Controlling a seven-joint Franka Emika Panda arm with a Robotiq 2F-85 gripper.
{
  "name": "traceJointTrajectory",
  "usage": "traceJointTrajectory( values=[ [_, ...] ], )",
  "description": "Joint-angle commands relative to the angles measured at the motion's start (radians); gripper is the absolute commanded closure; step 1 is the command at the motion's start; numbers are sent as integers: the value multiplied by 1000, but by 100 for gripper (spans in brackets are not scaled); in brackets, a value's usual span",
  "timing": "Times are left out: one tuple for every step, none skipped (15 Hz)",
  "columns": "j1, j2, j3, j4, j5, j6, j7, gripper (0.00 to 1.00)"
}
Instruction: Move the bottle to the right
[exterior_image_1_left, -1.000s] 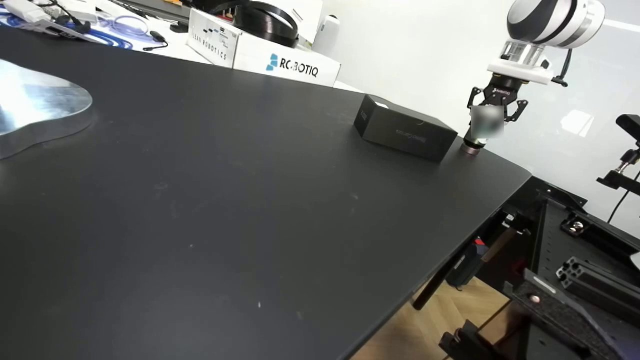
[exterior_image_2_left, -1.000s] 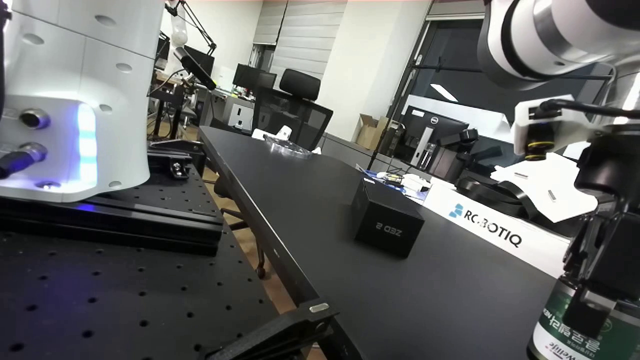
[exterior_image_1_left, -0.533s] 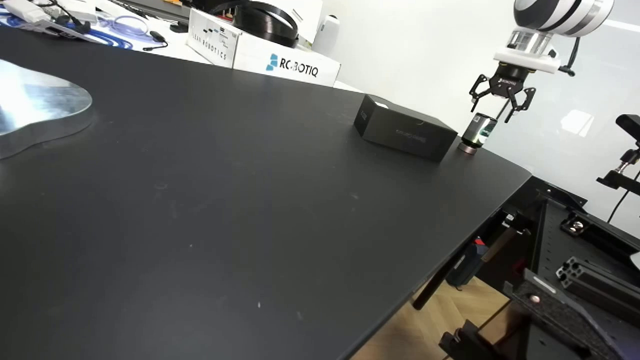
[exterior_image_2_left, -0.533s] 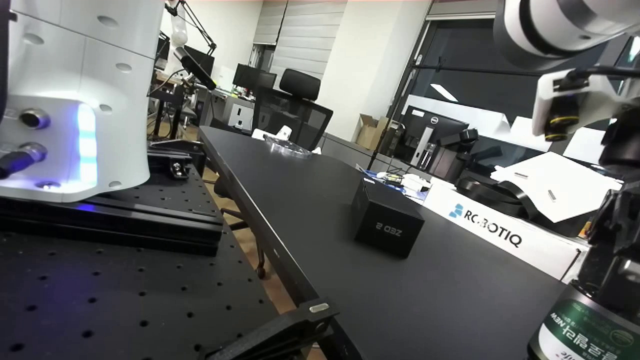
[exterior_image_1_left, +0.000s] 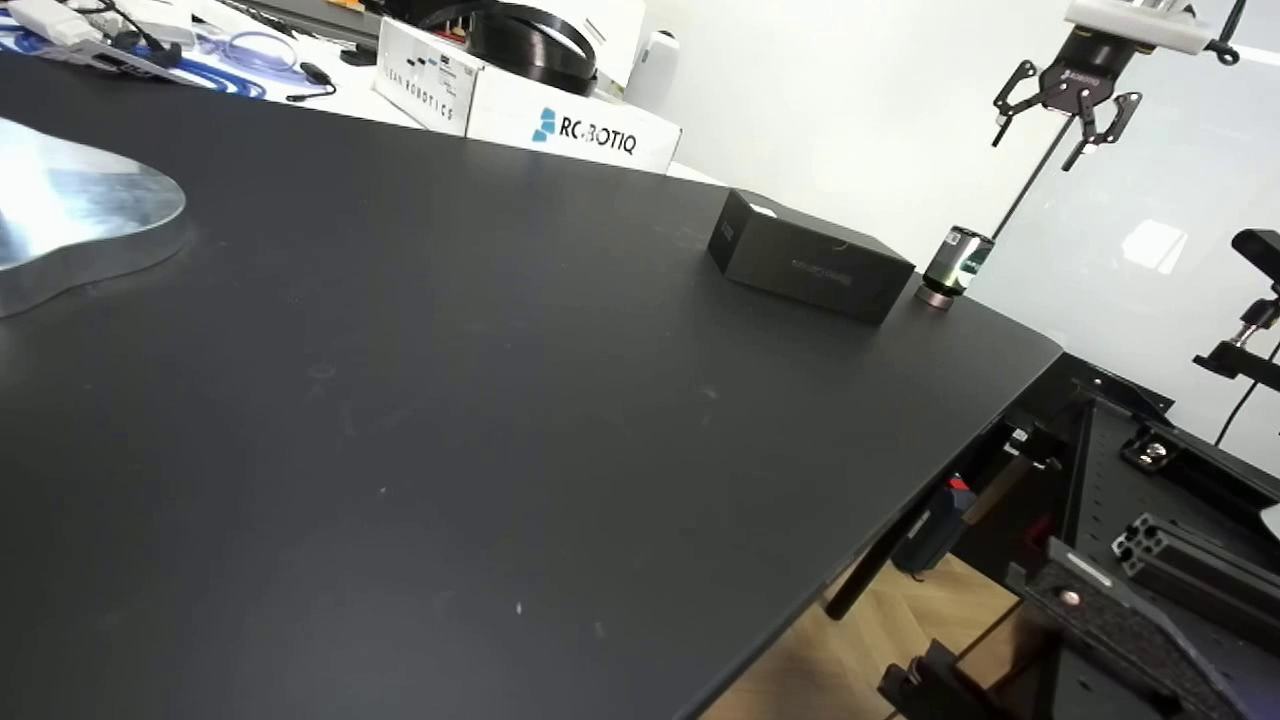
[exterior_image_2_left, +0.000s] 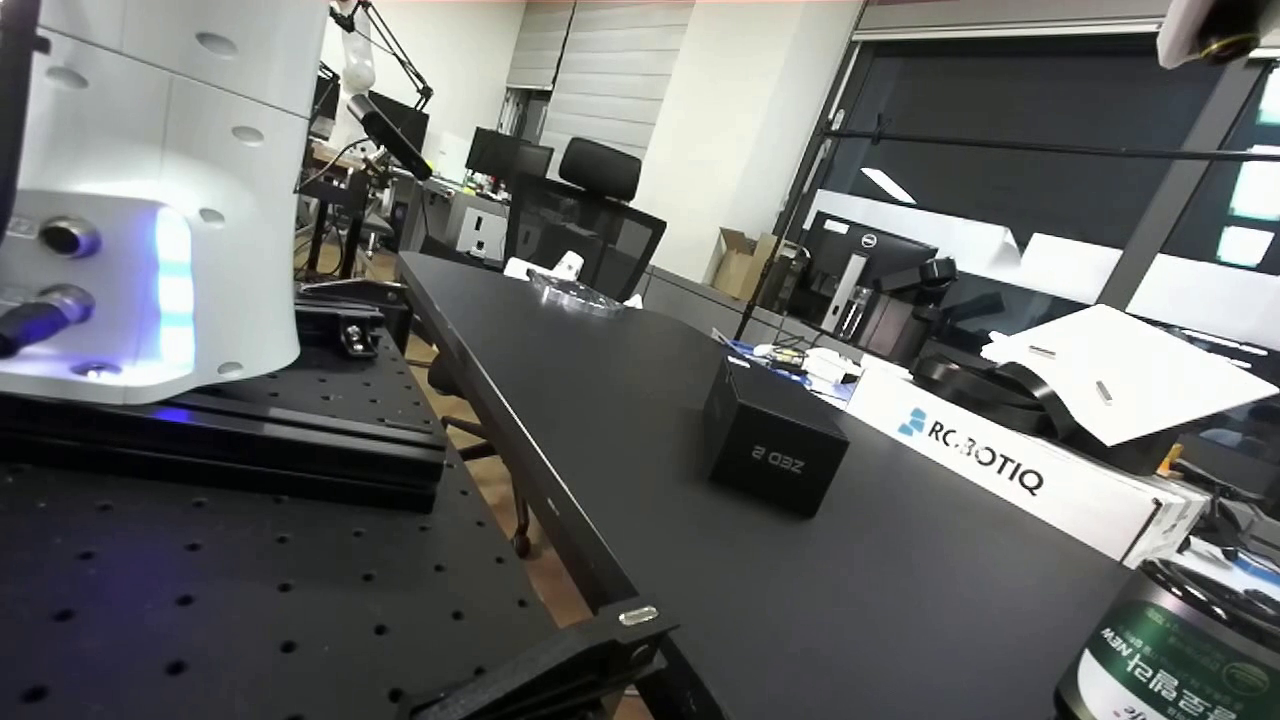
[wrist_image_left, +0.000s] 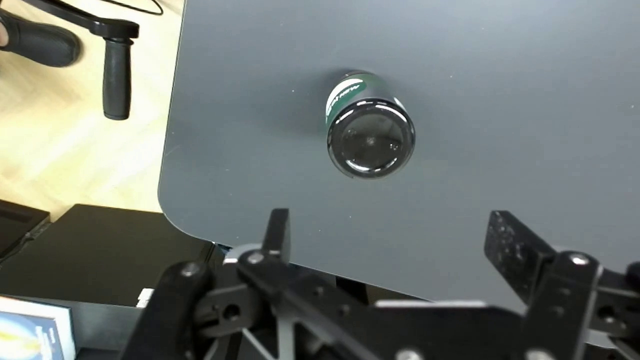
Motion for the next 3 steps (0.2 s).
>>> traceJointTrajectory(
  values=[
    [-27,8,27,3,2,1,-2,0],
    [-27,19,26,2,3,5,-2,0],
    [-26,28,26,2,3,9,-2,0]
  ],
)
